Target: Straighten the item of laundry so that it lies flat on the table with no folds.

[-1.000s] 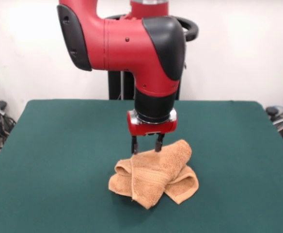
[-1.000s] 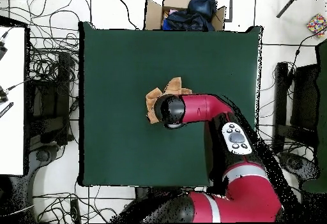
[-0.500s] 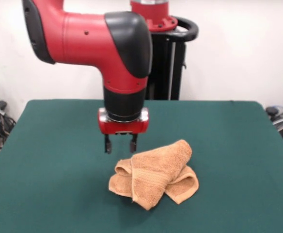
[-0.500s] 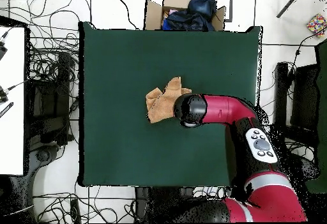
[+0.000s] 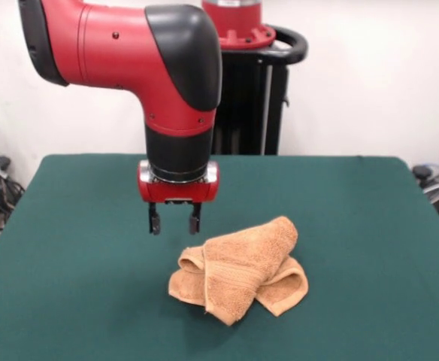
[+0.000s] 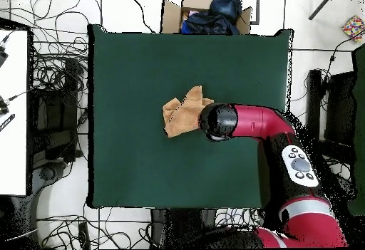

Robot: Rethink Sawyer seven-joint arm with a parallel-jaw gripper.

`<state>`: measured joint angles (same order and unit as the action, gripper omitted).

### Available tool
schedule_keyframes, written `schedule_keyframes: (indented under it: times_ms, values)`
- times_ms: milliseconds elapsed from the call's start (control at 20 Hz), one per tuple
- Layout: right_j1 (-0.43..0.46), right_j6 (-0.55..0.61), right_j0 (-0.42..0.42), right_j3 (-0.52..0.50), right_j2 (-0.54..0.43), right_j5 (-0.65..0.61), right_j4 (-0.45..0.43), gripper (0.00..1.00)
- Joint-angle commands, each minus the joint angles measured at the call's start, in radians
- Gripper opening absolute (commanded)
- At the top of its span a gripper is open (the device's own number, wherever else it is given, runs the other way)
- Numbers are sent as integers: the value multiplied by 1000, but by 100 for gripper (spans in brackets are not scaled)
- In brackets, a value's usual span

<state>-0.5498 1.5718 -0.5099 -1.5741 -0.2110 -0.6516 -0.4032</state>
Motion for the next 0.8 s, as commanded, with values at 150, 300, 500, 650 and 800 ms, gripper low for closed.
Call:
schedule_keyframes:
  times_ms: [150,300,500,650,800]
  values:
    - [-6,-138,9,41,-108,-121,-21,100]
    - [25,-122,22,63,-99,-99,-36,100]
    - [31,-115,29,62,-96,-91,-38,100]
    - [13,-131,23,34,-99,-104,-37,100]
    - [9,-128,22,-11,-96,-65,-54,100]
